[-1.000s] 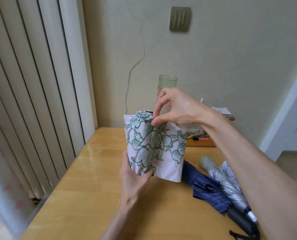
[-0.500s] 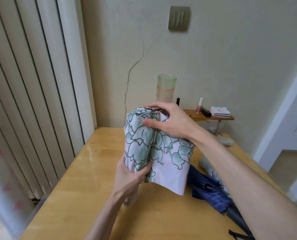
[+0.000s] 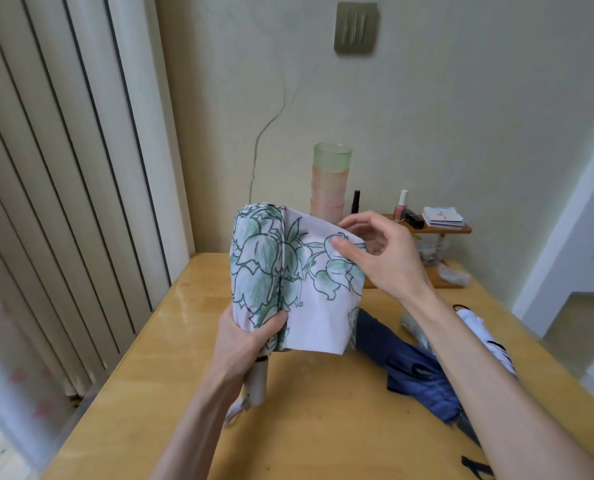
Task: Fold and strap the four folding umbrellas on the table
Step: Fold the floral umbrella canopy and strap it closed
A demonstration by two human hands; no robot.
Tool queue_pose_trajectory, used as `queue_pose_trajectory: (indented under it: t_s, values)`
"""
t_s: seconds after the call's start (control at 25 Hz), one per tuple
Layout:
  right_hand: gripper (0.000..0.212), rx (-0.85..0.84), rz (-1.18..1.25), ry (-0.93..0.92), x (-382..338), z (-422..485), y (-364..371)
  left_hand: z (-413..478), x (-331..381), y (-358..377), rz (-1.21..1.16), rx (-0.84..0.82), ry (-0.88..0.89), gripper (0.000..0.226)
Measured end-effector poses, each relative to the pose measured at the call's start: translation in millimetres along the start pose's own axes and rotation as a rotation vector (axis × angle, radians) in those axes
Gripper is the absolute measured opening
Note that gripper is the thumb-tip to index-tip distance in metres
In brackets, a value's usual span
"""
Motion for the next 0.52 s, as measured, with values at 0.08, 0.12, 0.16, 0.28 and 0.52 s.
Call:
queue_pose_trajectory:
  t_s: [0.08, 0.12, 0.16, 0.28, 0.52]
  values:
    - [0.02, -0.042, -0.077, 0.026, 6, -4, 2, 1, 3, -6, 0.022, 0.0, 0.002, 0.037]
    - [0.021, -0.101, -0.107, 0.067, 10, -6, 4, 2, 4, -9, 0.043, -0.006, 0.014, 0.038]
    - [0.022, -0.162, -0.117, 0.113, 15, -8, 7, 2, 4, -12, 0.061, -0.018, 0.023, 0.043]
    - [0.017, -0.279, -0.105, 0.162, 18, -6, 6, -1, 7, -17, 0.075, -0.052, 0.018, 0.051]
    - [0.029, -0.175, 0.058, 0.164, 12, 4, -17, 2, 8, -15, 0.041, -0.11, -0.017, 0.047]
Point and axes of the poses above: each hand's wrist, its own z-axis towards the middle knuckle, its own y-axis out of the palm, x = y × z, the point moved 5 cm from there along z, towards the middle knuckle, and after that the axes turned 10 degrees about -y, right-handed, at the moved point
